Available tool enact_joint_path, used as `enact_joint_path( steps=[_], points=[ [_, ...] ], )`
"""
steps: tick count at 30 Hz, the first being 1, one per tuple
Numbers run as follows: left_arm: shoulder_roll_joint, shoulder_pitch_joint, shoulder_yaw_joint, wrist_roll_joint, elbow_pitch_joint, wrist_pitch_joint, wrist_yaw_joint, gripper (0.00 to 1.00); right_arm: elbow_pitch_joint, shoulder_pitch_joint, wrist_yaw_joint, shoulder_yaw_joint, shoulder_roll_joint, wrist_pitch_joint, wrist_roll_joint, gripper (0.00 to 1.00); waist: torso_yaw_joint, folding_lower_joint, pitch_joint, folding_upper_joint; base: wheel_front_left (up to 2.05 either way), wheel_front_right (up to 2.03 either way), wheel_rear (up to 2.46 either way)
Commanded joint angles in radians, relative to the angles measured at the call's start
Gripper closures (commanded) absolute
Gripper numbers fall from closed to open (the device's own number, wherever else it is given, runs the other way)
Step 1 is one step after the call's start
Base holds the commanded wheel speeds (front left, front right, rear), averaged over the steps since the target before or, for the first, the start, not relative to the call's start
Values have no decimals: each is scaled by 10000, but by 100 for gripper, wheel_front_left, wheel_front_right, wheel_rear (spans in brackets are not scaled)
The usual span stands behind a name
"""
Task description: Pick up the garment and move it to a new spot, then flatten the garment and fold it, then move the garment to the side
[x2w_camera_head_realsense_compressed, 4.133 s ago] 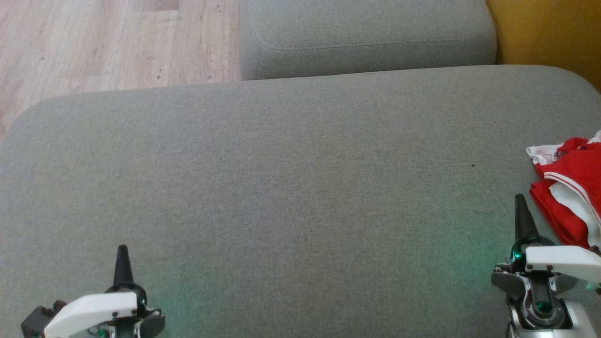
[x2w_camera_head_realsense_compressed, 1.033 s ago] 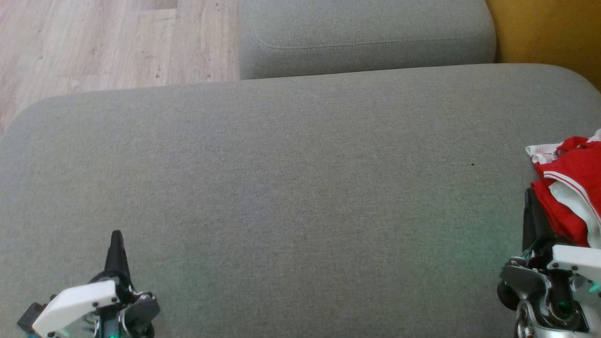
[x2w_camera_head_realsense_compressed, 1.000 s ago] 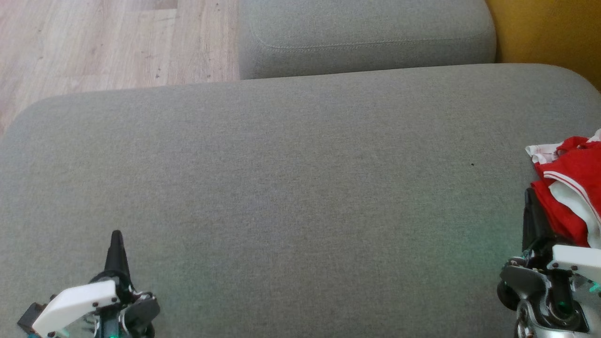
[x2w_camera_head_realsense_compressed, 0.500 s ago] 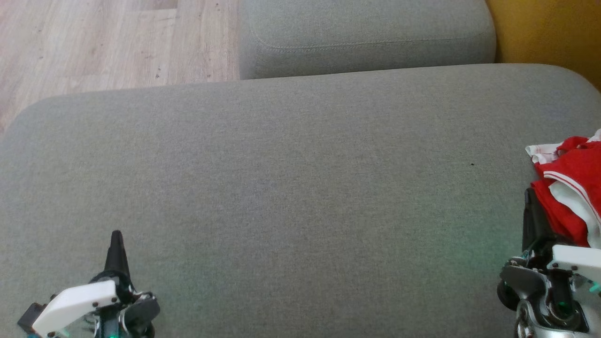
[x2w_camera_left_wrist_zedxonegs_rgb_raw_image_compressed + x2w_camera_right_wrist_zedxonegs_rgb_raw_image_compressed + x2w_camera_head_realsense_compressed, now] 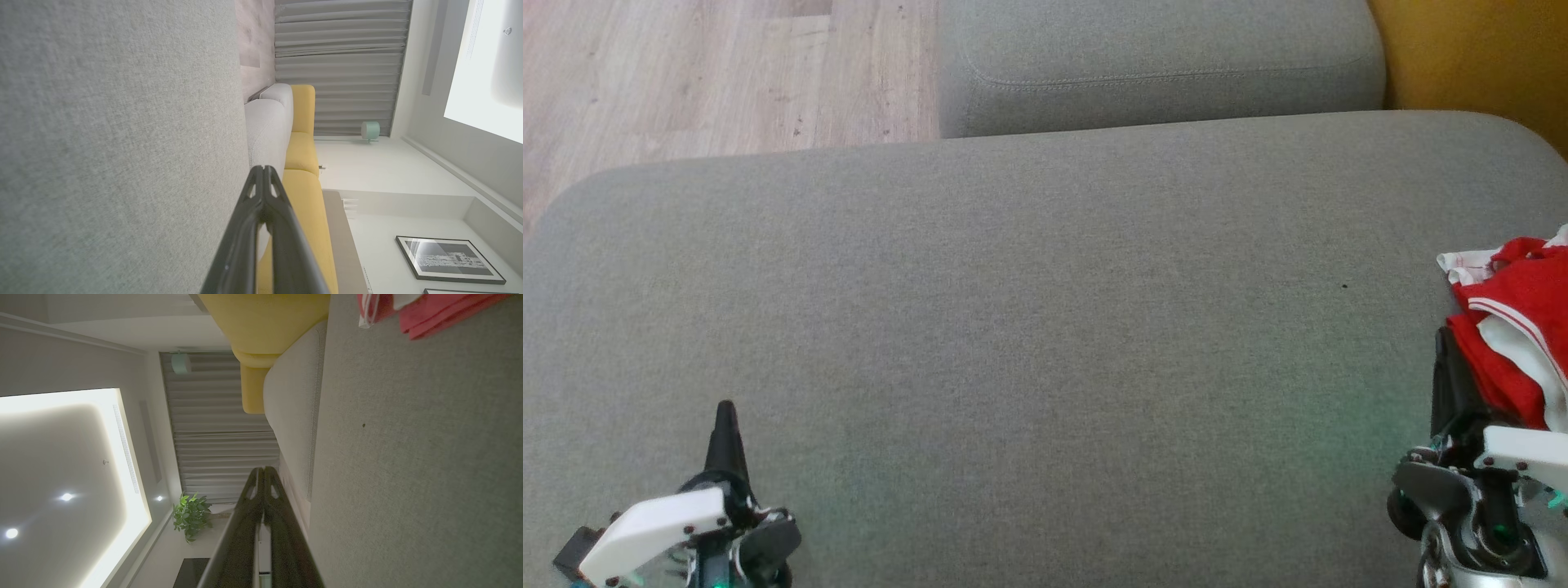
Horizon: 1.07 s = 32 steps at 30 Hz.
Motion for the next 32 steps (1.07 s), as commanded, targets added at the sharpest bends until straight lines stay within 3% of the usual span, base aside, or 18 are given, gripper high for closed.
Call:
enact_joint_path(
  steps=[1,32],
  points=[
    [72,-494,403,-56,-370,71,-71,100,-408,-205,-7,205,-52,60,70,100,0,0,0,0,0,0,0],
    [72,-494,403,-56,-370,70,-71,100,-408,-205,-7,205,-52,60,70,100,0,0,0,0,0,0,0]
  ],
)
